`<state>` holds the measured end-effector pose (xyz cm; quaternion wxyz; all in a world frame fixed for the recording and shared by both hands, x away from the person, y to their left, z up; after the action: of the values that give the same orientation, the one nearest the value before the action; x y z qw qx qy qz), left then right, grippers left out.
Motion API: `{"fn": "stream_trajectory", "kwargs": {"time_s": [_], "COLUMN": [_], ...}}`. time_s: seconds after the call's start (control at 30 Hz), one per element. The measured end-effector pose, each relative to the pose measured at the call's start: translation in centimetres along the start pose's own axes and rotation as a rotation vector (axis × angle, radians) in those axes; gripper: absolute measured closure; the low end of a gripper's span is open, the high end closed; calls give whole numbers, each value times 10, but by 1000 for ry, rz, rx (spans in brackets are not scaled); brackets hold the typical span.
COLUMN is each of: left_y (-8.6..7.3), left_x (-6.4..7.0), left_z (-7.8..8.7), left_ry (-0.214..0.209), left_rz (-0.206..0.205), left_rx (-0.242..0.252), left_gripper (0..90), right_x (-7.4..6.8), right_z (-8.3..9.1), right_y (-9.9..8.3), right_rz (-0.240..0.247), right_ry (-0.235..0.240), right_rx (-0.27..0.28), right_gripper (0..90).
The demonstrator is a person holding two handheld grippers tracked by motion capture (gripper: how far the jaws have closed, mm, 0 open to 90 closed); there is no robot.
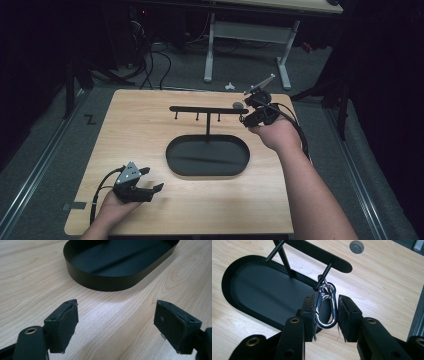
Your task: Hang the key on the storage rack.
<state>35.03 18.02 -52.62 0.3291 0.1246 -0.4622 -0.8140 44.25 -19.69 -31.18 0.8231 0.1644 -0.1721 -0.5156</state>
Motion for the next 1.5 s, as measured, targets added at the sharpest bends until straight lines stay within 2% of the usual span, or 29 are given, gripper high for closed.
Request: {"fn": "stream_trajectory", "kwargs": {"time_s": [0.63, 1.5], "left_y": [-1, -1], "left_x": [0, 0], "left_z": [1, 1], "left_ry": [2, 2], "left_rz": [0, -2], "left_rx": [-1, -3], "left_gripper": [202, 202], "right_x": [9, 8], "right_z": [-9, -8], "right_y": [8, 11], "right_rz": [-34, -20], "right_ry": [-7, -8], "right_rx": [9, 21], "right_gripper": [682, 677]}}
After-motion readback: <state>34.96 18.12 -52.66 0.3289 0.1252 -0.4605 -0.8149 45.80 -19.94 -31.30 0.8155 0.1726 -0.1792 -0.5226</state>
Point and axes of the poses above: each handheld gripper's, and its own axes: z roughly backward along the jaws, y roughly out of its top, x roughly to its right, the point moved 1 cm from there along -z, roughly forward along the jaws, and after that the axes turned 2 degrees about z, right-handed, at the moved point
